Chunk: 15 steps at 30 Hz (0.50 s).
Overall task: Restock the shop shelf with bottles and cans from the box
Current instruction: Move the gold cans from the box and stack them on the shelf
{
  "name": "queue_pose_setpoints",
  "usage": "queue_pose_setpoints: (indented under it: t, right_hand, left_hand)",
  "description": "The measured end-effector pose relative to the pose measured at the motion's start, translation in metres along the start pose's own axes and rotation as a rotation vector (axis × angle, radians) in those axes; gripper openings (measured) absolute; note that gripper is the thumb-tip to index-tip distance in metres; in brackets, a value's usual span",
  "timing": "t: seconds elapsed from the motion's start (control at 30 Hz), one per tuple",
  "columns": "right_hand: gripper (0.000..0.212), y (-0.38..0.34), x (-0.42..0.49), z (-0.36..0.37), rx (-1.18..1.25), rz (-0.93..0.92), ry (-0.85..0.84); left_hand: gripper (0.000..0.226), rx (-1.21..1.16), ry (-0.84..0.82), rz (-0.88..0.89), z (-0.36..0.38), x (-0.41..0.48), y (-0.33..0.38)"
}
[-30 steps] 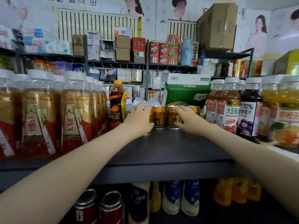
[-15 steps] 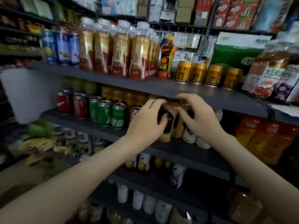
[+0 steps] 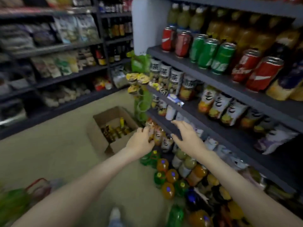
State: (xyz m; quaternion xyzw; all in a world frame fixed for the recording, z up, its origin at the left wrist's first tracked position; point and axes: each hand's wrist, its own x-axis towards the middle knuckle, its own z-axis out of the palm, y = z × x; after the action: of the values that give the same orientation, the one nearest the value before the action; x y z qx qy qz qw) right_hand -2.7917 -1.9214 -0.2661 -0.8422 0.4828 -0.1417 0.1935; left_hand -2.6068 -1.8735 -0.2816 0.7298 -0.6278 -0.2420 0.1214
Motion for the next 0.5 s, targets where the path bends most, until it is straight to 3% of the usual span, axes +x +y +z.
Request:
queue_pose_setpoints:
  t: [0.23, 0.5]
  right_hand:
    - [0.038, -0.071, 0.12, 0.116, 0.107, 0.012, -0.142]
    - [0.057, -0.132, 0.242, 0.228, 0.127, 0.114, -0.371]
  left_hand:
    - [0.058, -0.022, -0.034, -0.258, -0.041, 0.033, -0.166]
    - [0.048, 0.006, -0.096, -0.357, -0.095, 0.101, -0.303]
